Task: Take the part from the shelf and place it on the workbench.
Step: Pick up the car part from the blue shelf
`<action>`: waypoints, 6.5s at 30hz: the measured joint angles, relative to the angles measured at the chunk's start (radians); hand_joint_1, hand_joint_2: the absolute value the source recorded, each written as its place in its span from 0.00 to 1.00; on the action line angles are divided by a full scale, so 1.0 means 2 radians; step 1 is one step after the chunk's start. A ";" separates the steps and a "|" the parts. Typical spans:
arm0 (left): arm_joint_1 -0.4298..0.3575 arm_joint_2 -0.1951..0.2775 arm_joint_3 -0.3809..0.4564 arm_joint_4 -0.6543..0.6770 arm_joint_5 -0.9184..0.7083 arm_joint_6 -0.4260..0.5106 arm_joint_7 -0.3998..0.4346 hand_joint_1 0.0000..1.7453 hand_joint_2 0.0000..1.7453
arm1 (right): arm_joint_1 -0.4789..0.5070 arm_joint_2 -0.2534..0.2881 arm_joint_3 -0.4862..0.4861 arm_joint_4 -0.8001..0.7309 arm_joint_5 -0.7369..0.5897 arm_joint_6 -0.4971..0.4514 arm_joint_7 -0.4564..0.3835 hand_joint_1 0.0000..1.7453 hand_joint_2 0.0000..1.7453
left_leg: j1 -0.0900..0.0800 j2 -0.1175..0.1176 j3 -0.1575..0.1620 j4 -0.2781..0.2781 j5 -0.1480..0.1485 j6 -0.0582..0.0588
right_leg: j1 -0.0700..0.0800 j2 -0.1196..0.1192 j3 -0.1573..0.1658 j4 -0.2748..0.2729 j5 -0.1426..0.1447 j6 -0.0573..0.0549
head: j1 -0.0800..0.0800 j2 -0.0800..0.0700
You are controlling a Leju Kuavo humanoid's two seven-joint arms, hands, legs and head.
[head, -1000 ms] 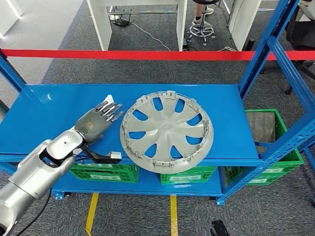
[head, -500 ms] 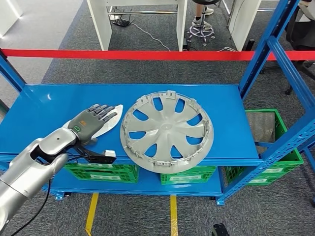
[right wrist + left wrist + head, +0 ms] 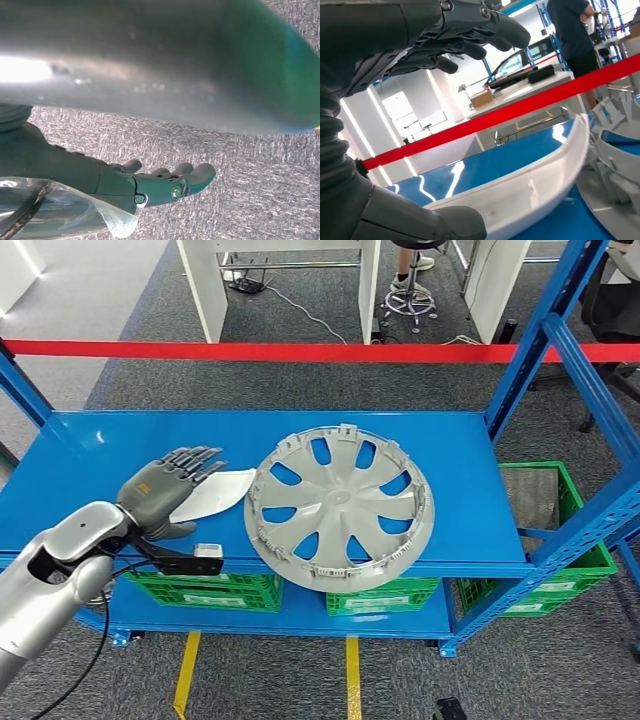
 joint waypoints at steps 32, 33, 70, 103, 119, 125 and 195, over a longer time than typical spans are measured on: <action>-0.017 -0.048 -0.009 0.123 0.007 -0.046 0.030 0.00 1.00 | -0.014 0.000 -0.004 0.000 0.008 0.005 0.010 0.00 0.00 | 0.000 0.000 0.000 0.001 0.000 0.000 | 0.000 0.000 0.000 0.000 0.001 0.000 | 0.000 0.000; -0.020 -0.051 -0.012 0.129 0.007 -0.046 0.030 0.00 1.00 | -0.014 0.000 -0.003 0.000 0.008 0.005 0.011 0.00 0.00 | 0.000 0.000 0.000 0.001 0.000 0.000 | 0.000 0.000 0.000 0.000 0.001 0.000 | 0.000 0.000; -0.125 -0.088 -0.056 0.267 -0.018 -0.061 0.074 0.00 1.00 | -0.016 0.000 0.002 0.000 -0.009 0.009 0.015 0.00 0.00 | 0.000 0.000 -0.001 0.001 0.000 0.000 | 0.000 0.000 0.000 0.000 0.001 0.001 | 0.000 0.000; -0.126 -0.088 -0.025 0.293 -0.018 -0.045 0.076 1.00 1.00 | -0.015 0.000 0.002 0.000 -0.014 0.009 0.014 0.00 0.00 | 0.000 0.000 -0.001 0.001 0.000 0.000 | 0.000 0.000 0.000 0.000 0.001 0.001 | 0.000 0.000; 0.013 -0.150 0.140 0.128 0.234 0.155 -0.075 1.00 1.00 | -0.014 0.000 0.005 0.000 -0.015 -0.001 0.009 0.00 0.00 | 0.000 0.002 -0.001 0.001 0.000 0.000 | 0.000 0.002 -0.001 0.000 0.001 0.001 | 0.000 0.000; 0.045 -0.193 0.216 0.035 0.454 0.122 -0.131 1.00 1.00 | -0.016 0.000 0.014 0.000 -0.012 -0.006 0.009 0.00 0.00 | 0.000 0.002 -0.001 0.001 0.000 0.000 | 0.000 0.001 -0.001 0.000 0.002 0.001 | 0.000 0.000; 0.061 -0.224 0.261 0.009 0.579 0.058 -0.147 1.00 1.00 | -0.011 -0.005 0.031 0.000 -0.019 -0.007 0.015 0.00 0.00 | 0.003 0.010 -0.016 0.000 0.016 0.019 | -0.003 -0.005 -0.038 0.071 -0.007 0.019 | 0.002 0.000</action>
